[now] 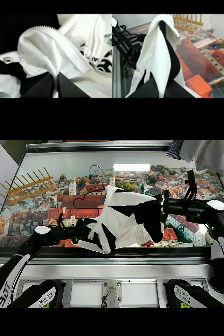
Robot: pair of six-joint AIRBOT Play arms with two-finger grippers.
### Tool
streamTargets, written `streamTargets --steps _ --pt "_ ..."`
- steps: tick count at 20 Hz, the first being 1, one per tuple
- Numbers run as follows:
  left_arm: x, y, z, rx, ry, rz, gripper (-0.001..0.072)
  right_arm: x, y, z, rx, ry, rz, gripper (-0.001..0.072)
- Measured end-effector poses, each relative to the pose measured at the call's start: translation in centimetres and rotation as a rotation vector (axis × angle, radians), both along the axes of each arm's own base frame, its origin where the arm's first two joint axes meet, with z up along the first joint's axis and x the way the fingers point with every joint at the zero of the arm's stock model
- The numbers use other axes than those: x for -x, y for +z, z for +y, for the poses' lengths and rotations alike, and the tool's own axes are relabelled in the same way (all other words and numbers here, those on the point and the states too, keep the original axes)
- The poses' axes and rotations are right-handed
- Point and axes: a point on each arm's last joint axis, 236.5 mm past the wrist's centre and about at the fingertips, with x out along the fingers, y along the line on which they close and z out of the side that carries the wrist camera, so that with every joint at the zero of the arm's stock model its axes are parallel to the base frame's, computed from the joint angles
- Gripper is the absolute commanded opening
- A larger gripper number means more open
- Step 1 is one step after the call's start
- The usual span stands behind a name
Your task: Fold the clothes and pants, and hang the long-sleeved shirts on hangers.
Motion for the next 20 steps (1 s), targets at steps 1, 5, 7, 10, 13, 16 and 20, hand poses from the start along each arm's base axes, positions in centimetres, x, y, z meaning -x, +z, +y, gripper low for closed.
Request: streamTargets --steps 1,5,7,10,13,16,20 --pt "-0.7 0.5 1.4 -0.012 0.033 -0.02 0.0014 0.4 0.4 0.1 -0.003 0.005 0.001 0.0009" --pt "-2.6 2.6 5.5 -0.08 0.068 -0.093 0.0014 1.8 0.7 0.3 0.028 0.025 0.027 0.0009" --pt "-3.7 4.1 7.0 -0.133 0.04 -0.134 0.0014 2.6 0.0 0.3 0.066 0.041 0.056 0.0009" --pt "-5.5 6.7 9.0 -0.22 -0.006 -0.199 0.0014 3.5 -1.1 0.1 0.127 0.051 0.098 0.0009" --pt "-7.1 9.7 10.5 -0.298 -0.051 -0.264 0.0014 4.8 -2.0 0.0 0.172 0.087 0.129 0.0009" --pt "-7.6 11.3 11.1 -0.378 -0.13 -0.288 0.0014 5.6 -1.9 0.2 0.17 0.115 0.143 0.0009" --pt "-7.7 11.7 10.6 -0.481 -0.251 -0.294 0.0015 6.5 -1.6 0.4 0.16 0.145 0.154 0.0009"
